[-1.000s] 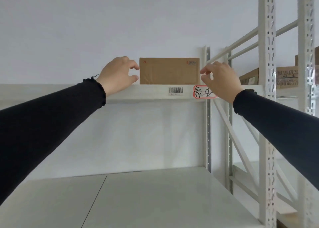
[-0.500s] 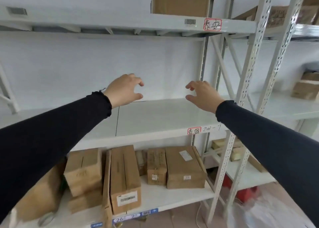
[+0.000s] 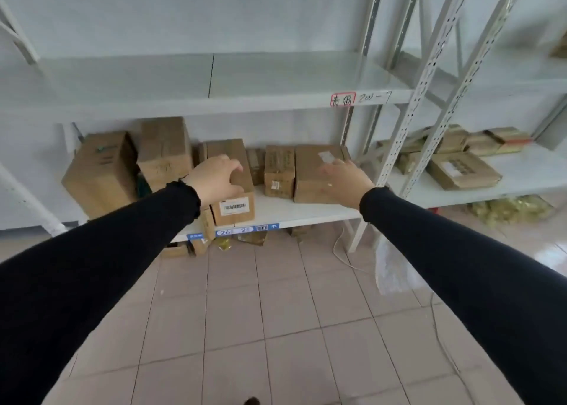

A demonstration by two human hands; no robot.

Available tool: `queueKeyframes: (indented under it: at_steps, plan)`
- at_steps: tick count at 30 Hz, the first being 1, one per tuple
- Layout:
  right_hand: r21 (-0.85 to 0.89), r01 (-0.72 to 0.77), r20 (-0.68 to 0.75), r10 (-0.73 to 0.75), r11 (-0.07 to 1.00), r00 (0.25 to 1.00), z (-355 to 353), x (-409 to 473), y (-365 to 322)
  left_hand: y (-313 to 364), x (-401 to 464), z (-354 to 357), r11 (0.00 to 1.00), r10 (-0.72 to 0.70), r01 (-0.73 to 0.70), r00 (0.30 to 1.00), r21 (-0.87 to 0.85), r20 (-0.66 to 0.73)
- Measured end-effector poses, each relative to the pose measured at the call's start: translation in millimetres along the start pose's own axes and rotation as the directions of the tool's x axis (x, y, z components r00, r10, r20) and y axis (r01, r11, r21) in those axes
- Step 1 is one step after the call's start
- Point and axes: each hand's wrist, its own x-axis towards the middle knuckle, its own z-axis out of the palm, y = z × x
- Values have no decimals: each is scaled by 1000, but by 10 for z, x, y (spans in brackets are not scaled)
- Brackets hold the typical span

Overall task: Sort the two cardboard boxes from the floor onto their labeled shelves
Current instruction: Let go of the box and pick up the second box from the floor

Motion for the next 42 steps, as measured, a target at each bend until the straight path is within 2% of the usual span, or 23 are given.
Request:
queueKeyframes:
  at_steps: [7, 11, 16, 22, 30, 34, 42]
  plan:
    - [43, -87, 242, 74, 995, 967, 1173, -1342, 79, 86, -943, 1323, 993, -89, 104, 975, -62, 205]
    - [107, -160, 282, 125, 981, 951, 1807, -2204, 154, 173, -1544, 2022, 981, -109, 153, 943, -118, 316]
    - [89, -253, 419, 194, 964, 887, 2546, -3229, 188, 365, -2367, 2931, 960, -107, 206, 894, -189, 435]
    - [85, -345, 539, 247, 935, 805, 3311, -4236, 505, 727, -3209, 3984, 905, -181, 363, 803, -224, 568]
    - [58, -377, 613, 265, 924, 744, 4388, -5184, 1440, 1541, -3788, 5493, 858, -212, 472, 683, -201, 699]
    - [16, -338, 637, 251, 941, 729, 5058, -5461, 1948, 1865, -3920, 6339, 854, -199, 481, 653, -198, 730]
    - [24, -409, 680, 285, 912, 675, 6641, -5793, 2532, 1851, -3988, 7980, 824, -232, 540, 594, -168, 770]
